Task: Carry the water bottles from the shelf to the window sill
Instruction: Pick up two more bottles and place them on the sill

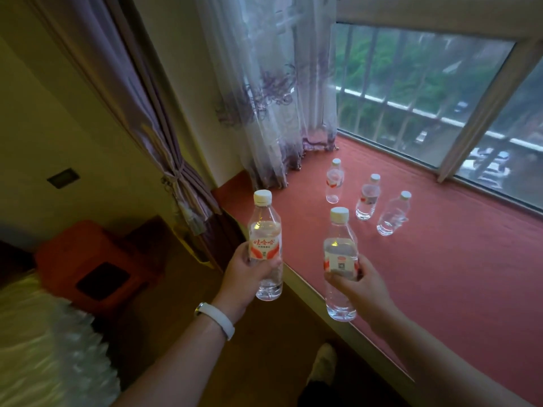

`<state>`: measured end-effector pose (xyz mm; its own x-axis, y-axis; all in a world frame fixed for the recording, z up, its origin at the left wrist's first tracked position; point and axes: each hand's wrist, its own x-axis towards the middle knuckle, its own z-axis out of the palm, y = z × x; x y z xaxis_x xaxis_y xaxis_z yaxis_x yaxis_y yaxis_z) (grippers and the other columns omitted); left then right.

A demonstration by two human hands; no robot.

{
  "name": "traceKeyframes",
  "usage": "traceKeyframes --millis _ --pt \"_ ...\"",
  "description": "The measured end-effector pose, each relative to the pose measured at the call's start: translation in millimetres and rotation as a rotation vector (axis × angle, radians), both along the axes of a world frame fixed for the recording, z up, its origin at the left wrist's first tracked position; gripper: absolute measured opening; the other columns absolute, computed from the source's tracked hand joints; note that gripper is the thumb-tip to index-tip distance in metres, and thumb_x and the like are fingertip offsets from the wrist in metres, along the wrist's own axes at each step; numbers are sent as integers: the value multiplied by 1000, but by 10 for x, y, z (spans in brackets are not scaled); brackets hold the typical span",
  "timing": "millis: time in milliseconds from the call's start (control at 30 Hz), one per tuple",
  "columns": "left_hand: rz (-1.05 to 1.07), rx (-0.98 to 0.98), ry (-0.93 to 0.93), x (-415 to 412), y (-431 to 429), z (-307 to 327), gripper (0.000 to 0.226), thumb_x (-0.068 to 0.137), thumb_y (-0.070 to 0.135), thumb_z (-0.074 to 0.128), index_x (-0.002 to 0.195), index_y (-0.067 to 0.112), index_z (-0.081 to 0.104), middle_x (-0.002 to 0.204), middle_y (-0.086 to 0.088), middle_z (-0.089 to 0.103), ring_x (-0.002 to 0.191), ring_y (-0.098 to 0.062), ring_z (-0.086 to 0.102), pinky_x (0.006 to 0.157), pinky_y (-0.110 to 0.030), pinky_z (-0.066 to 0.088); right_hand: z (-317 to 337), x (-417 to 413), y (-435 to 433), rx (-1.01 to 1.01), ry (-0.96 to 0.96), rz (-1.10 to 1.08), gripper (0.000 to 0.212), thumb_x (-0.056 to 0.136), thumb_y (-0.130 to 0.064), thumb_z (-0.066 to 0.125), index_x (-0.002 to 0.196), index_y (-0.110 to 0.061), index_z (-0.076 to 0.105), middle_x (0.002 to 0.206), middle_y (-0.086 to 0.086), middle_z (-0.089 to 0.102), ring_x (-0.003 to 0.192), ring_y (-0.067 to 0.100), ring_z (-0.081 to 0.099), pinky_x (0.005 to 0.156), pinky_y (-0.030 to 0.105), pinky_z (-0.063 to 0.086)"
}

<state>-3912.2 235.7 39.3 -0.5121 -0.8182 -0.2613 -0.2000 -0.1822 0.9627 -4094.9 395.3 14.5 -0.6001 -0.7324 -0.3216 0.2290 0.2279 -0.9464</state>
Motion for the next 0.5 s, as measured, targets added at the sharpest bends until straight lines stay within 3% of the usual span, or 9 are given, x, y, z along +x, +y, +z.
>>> traceKeyframes --millis 133,367,500 --pt "-15 19 -39 -371 -401 -33 51 68 33 83 115 26 64 106 4 76 97 -12 73 79 -28 55 -74 -388 -432 8 31 19 41 73 -21 84 105 -31 60 91 -12 73 80 5 71 59 17 54" --pt "-74 22 -34 -1023 -860 -28 56 62 38 87 112 27 66 106 3 77 98 -15 73 81 -31 57 -56 -947 -827 16 79 -35 40 67 -30 85 100 -34 63 88 -9 74 79 8 71 71 28 57" --pt "-153 35 -47 -1295 -1130 -95 43 73 20 87 109 30 68 106 1 77 98 -18 74 82 -32 59 -50 -1173 -879 12 71 -79 38 67 -30 85 97 -35 64 88 -9 74 79 8 72 68 25 55"
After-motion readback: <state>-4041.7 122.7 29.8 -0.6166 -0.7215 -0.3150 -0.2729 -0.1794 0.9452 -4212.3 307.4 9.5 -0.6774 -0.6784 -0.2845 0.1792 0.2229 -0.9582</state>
